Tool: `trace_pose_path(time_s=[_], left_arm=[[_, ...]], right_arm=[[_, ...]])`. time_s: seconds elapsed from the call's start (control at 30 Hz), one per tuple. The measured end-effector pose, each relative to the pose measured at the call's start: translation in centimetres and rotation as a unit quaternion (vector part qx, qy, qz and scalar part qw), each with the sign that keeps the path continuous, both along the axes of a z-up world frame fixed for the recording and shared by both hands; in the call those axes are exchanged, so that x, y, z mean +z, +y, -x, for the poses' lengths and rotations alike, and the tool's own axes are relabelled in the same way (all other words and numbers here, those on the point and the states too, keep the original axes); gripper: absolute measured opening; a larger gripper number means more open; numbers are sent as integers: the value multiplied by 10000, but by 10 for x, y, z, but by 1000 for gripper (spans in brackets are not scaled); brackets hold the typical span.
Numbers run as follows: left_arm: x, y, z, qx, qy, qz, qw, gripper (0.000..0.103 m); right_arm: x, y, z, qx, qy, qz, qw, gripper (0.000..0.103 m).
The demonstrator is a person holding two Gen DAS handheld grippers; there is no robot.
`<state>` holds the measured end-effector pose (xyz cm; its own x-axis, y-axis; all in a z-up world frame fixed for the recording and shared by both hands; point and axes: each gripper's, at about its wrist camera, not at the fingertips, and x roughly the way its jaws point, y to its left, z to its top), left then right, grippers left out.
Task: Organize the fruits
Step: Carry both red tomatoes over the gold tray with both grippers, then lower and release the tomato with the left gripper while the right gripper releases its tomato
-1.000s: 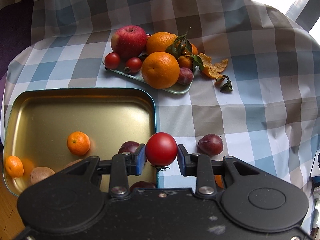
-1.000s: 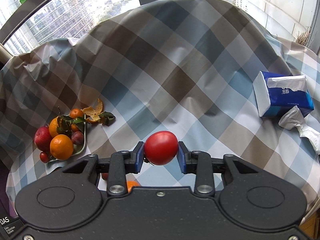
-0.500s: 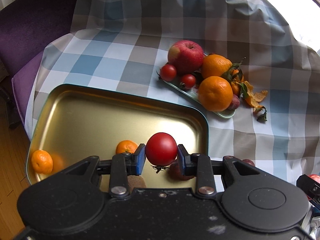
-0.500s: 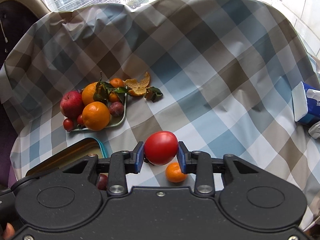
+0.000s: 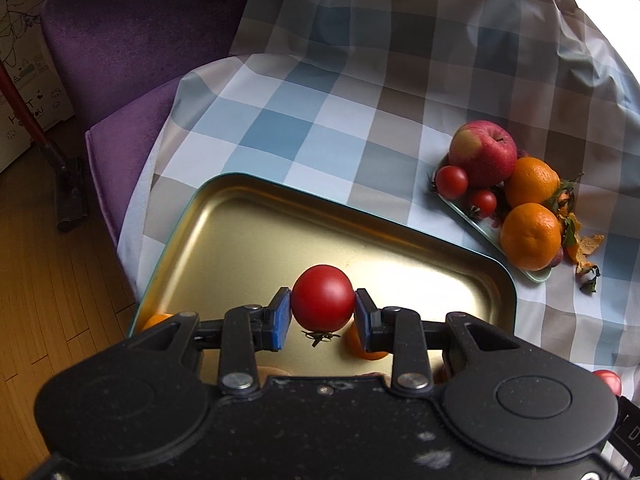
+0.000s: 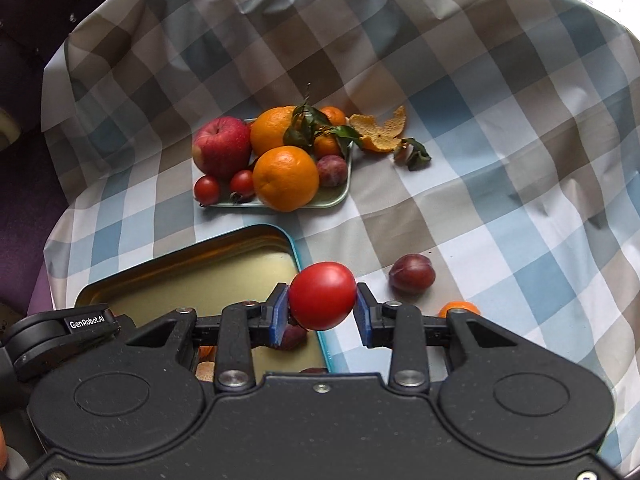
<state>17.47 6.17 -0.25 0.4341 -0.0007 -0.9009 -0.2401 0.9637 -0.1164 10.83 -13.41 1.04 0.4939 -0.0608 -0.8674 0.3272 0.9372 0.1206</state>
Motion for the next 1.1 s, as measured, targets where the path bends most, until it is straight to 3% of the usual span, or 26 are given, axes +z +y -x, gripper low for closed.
trace_pose_path(time_s=[0.5,1.1], left_arm=[[-26,60,-11,283,313,-226,9989,32],[-37,67,-16,294,526,-144,9981,33]], right_arm=[[-32,54,-20,656,319,-9,9973,44],[-41,63,-26,667,340,192,9970,44]])
